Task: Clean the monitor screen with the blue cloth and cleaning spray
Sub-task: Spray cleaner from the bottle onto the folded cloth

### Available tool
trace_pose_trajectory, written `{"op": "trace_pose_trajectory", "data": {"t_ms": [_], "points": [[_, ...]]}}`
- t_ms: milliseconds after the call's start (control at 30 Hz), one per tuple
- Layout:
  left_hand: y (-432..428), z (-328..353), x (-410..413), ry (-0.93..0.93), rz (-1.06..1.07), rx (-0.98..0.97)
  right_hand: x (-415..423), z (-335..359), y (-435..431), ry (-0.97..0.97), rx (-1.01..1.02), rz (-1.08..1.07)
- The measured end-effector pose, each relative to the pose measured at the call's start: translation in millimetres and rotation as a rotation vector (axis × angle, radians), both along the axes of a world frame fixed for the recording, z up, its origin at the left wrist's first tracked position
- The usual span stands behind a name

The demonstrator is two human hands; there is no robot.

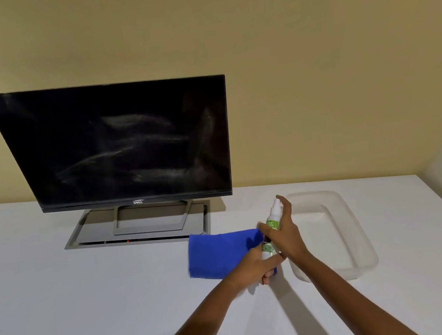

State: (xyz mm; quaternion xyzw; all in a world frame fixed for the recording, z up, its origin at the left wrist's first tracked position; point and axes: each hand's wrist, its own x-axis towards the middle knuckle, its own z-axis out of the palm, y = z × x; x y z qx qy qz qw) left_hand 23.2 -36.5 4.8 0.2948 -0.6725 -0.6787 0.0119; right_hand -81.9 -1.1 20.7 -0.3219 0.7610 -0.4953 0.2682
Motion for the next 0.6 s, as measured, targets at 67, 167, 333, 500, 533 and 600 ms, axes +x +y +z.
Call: {"op": "trace_pose_trajectory", "data": {"t_ms": [67,167,333,500,533,600], "points": [[-2,-5,16,-0.037,-0.088,0.011,11,-11,2,-0.035,0.038,0.009],[-13,-9,41,-0.156,-0.238,0.007,28,-22,3,0.010,0.146,0.088],[-54,-26,75,-0.190,0.248,-0.210,58,-30,-2,0.176,0.281,0.160],[-77,-20,104,-0.086,0.675,0.063,81,-28,-13,0.263,0.345,0.181],[-80,-22,109,-0.103,0.673,0.102,84,-28,-15,0.275,0.358,0.182],[-85,-24,114,-0.144,0.660,0.138,89,-28,-19,0.285,0.367,0.171]]}}
